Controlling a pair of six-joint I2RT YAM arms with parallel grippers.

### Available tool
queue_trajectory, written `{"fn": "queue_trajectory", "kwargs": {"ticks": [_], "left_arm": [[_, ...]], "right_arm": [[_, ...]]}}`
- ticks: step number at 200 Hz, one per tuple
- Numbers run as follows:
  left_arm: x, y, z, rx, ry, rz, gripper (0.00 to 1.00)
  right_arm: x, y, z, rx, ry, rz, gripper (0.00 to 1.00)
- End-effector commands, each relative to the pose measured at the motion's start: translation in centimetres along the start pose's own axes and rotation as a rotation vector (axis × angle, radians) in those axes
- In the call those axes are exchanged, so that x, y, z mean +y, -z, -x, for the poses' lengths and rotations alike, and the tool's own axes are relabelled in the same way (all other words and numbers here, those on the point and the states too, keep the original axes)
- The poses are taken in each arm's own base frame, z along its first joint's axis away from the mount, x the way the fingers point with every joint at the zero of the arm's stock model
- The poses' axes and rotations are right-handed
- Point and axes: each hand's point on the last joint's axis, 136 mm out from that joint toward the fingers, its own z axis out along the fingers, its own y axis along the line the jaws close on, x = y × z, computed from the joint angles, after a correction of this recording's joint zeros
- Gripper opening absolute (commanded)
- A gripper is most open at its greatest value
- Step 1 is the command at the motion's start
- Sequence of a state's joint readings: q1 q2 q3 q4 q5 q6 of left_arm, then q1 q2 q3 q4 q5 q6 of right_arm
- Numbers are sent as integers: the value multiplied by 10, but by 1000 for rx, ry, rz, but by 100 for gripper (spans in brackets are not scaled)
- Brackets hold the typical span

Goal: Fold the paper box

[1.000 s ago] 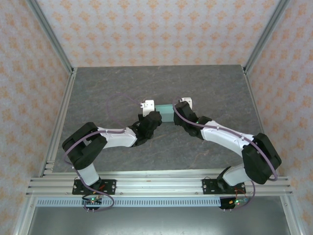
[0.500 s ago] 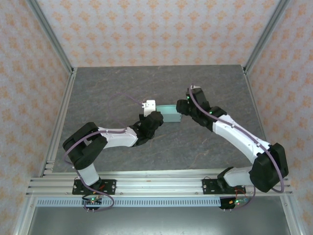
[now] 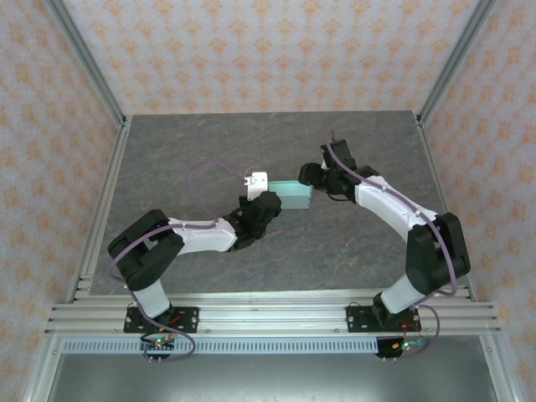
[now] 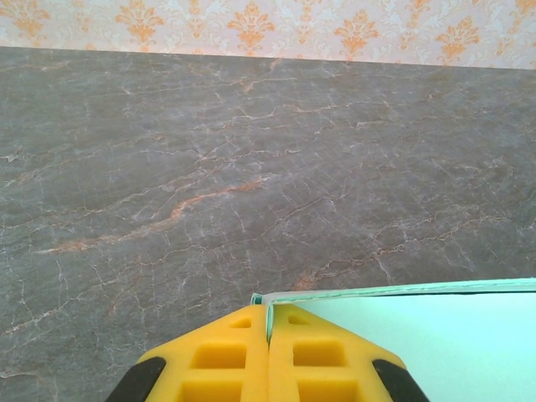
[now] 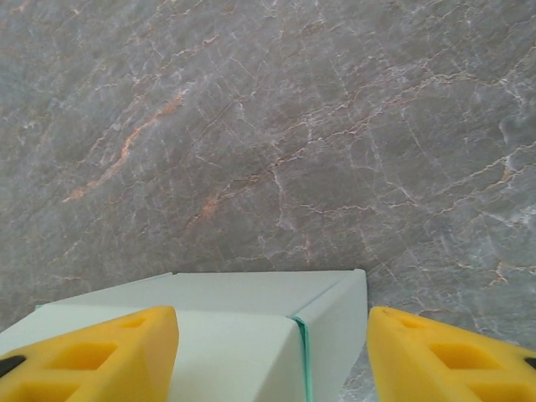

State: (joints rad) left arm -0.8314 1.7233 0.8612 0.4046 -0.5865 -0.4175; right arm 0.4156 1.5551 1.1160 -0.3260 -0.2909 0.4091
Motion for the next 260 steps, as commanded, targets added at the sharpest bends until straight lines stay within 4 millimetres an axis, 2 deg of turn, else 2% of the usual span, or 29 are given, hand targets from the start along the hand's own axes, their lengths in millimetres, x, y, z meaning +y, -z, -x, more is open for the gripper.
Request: {"fn": "queue_trajectory", "kwargs": {"ticks": [1,79,100,157,203,260], "left_arm": [[16,2,-47,134,-168,58,0],[12,7,-52,135,-189,64,0],[11,10,-51,136,-181,57,3],[9,17,-45,128,-157,33,16],[7,23,-37,127,-141,8,34],[9,32,-32,133,-125,-17,45]], "right_arm": [[-2,-3,-8,3,-44,27,59],[-24,-18,-44,12,-125,20,54],[-30,-22,-51,13,-135,5,52],[-44,-26,-66,7,-142,-40,46],[-50,-28,-73,-2,-135,-71,42],[-53,-29,-82,-25,-131,-103,38]]}}
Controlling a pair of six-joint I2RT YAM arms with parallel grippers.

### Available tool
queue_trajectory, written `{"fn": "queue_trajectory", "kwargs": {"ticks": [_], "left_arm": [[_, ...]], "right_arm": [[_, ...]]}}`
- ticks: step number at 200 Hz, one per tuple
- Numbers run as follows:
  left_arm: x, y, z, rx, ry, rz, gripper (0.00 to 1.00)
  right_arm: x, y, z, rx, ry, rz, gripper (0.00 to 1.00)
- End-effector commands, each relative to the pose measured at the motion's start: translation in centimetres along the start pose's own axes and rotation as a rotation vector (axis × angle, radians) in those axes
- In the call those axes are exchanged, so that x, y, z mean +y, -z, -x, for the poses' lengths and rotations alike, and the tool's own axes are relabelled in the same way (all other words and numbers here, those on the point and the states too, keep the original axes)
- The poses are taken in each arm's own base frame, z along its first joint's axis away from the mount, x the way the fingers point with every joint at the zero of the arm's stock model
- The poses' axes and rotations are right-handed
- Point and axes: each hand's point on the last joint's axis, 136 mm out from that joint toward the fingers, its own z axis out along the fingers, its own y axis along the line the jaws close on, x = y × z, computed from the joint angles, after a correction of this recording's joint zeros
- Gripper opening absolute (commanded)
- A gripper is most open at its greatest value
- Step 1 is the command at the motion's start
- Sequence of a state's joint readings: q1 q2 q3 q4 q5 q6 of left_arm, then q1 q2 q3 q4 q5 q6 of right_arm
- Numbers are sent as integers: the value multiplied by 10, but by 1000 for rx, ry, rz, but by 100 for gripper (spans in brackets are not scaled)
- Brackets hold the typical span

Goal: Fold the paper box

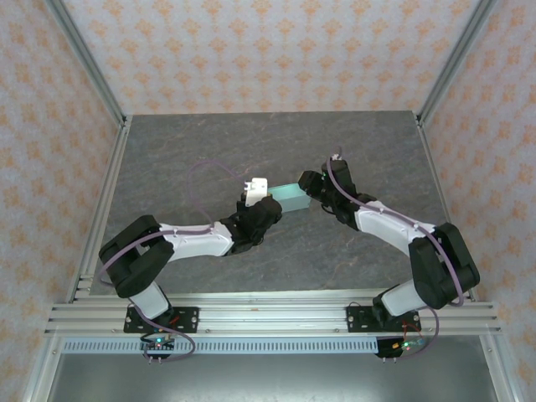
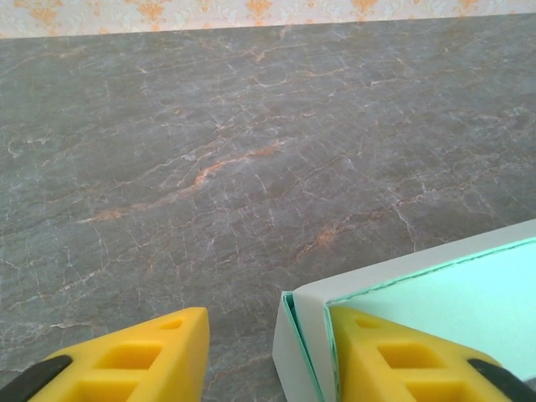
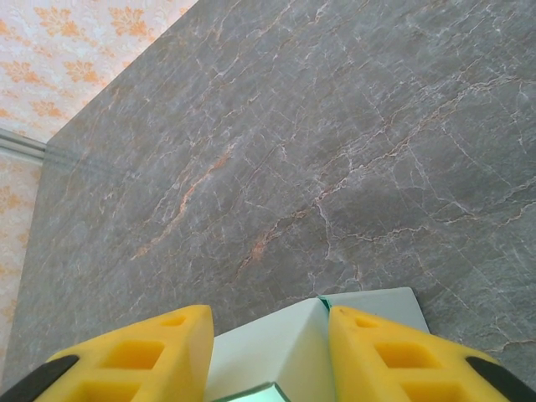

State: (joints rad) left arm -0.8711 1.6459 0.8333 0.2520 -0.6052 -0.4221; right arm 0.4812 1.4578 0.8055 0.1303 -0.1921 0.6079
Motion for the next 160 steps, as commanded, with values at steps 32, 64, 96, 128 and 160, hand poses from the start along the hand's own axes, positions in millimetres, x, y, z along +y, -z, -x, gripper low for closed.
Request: {"fn": "queue_trajectory", "kwargs": {"ticks": [32,64,96,128,160], "left_arm": [[-2,12,-20,85,-42,-56,48],[-3,14,-24,101,-41,-78,52],[-5,18,-28,122,-37,-111,57],[-11,20,-31,146,-43,-156,62],[-12,22,-34,173,-48,-174,64]], "right_arm": [[-69,1,-67,150,19,-251,35],[-73,6,-68,121,17,-265,32],[-77,8,-73,108,15,-281,30],[-74,5,-71,105,20,-281,30],[-68,9,-60,111,88,-303,35]]}}
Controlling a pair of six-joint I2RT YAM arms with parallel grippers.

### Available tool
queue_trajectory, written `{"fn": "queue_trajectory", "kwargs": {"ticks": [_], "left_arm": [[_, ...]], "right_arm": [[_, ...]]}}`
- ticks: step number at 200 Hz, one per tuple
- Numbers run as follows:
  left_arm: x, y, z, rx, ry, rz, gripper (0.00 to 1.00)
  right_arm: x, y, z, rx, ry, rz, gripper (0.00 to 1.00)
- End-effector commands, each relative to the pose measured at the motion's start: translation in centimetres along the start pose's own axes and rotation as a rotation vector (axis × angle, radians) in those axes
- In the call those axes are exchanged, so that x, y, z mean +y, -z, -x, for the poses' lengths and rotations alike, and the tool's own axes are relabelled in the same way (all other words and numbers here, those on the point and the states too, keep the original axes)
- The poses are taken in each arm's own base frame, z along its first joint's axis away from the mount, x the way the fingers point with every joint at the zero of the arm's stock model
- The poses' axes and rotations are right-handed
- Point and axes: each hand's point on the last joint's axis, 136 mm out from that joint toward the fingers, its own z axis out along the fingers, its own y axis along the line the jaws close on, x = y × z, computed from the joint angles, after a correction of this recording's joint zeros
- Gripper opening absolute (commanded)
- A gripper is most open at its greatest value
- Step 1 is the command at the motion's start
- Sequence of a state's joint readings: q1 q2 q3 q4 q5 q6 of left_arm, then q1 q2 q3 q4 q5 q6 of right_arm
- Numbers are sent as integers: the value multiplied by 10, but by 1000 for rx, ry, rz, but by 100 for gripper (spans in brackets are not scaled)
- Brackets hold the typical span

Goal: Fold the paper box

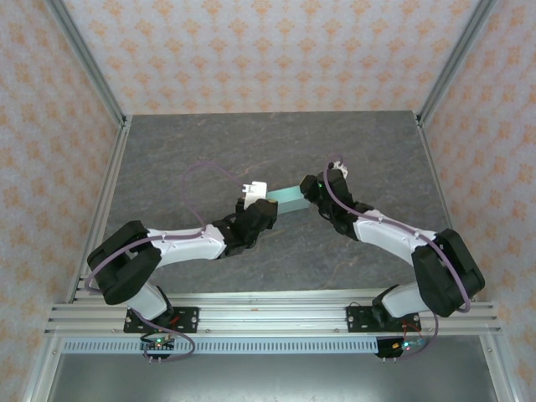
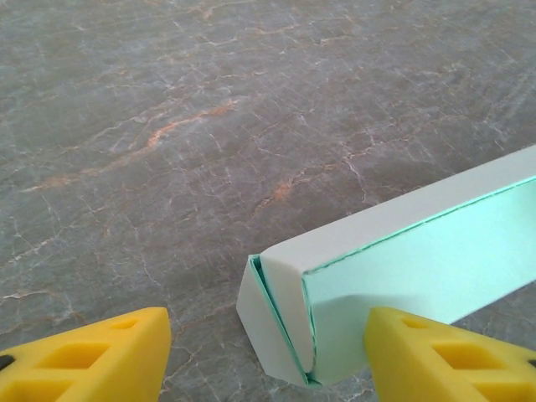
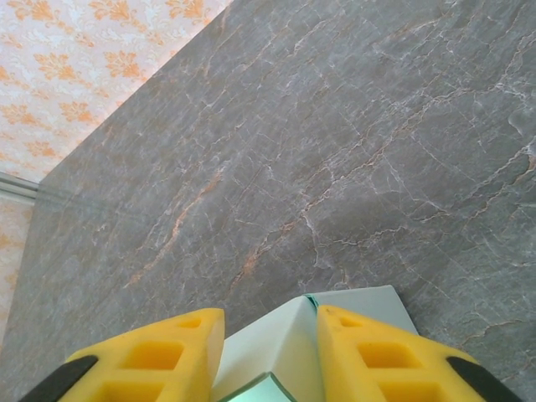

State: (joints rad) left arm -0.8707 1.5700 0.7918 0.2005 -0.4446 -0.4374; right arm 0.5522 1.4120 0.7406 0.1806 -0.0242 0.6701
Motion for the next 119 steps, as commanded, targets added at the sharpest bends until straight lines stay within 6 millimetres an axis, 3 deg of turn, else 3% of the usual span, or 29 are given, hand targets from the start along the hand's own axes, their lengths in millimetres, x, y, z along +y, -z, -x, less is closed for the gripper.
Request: {"fn": "queue_trajectory", "kwargs": {"ticks": [1,40,119], "left_arm": [[-2,6,-22,90,-50,-37,64],[0,9,-22,111,-46,-54,67],[-7,15,-21,200,-18,-149,73]], "right_arm": [[-65,2,-54,209,133,-253,36],[-62,2,-41,237,166,-248,38],[-49,-10,-35,249,160,-232,36]]}}
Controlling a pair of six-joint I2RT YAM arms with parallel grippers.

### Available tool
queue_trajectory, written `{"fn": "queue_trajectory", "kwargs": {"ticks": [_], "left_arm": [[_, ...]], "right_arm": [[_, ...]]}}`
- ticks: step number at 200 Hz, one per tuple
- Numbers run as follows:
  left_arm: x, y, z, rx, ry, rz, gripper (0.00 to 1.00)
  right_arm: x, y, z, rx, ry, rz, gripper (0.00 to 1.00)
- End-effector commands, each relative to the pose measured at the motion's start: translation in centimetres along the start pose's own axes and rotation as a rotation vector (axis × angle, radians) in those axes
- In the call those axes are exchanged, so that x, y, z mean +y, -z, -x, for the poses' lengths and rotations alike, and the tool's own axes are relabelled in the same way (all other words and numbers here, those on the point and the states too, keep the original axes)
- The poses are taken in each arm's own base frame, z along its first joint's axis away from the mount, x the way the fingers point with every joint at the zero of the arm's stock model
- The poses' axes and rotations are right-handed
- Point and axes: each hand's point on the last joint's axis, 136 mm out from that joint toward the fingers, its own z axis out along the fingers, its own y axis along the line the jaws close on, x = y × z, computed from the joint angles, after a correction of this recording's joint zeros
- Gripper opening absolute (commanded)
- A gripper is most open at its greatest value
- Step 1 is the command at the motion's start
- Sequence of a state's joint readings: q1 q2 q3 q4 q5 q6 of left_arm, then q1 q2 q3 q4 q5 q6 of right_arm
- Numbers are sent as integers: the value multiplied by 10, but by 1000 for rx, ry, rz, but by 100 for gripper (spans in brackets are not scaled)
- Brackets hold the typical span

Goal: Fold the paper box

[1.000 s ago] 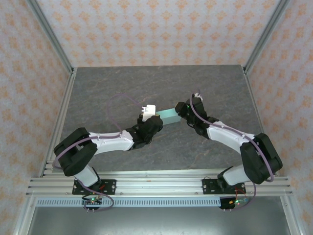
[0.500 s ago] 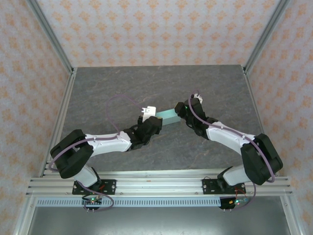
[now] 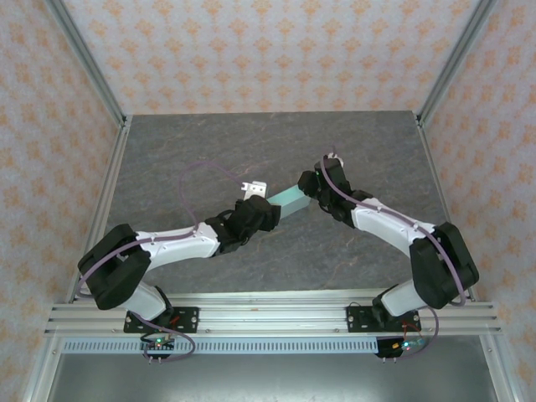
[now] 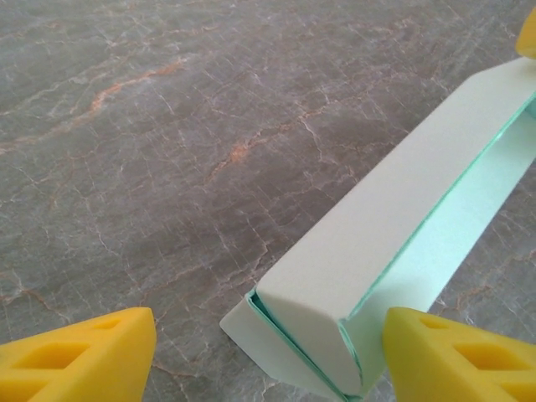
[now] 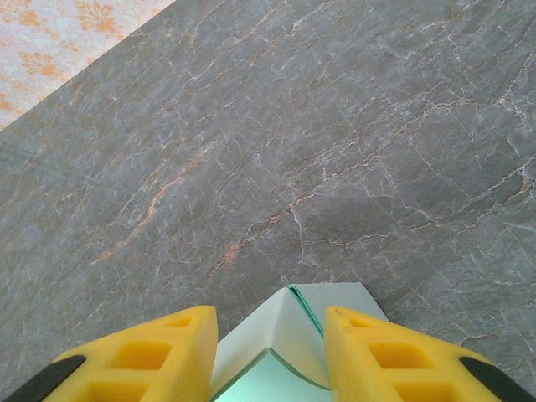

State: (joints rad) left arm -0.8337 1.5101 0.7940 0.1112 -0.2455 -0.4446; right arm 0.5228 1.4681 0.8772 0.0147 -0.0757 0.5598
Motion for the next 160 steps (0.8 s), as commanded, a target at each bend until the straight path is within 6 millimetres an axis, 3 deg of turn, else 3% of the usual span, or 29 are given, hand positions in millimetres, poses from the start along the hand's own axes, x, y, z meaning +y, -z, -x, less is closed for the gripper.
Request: {"fn": "queue_trajectory", "kwargs": {"ticks": [1,74,160], "left_arm": [[2,5,-13,88,-25,-16,73],[1,2,-8,121,9,-62,75],[-23,2,5,127,35,-184,84]], "right_arm": [[-48,-9,-47,178,51,-178,36],[-35,-11,-41,163,67,-176,34],[-33,-13,-42,161,78,-186,33]]}}
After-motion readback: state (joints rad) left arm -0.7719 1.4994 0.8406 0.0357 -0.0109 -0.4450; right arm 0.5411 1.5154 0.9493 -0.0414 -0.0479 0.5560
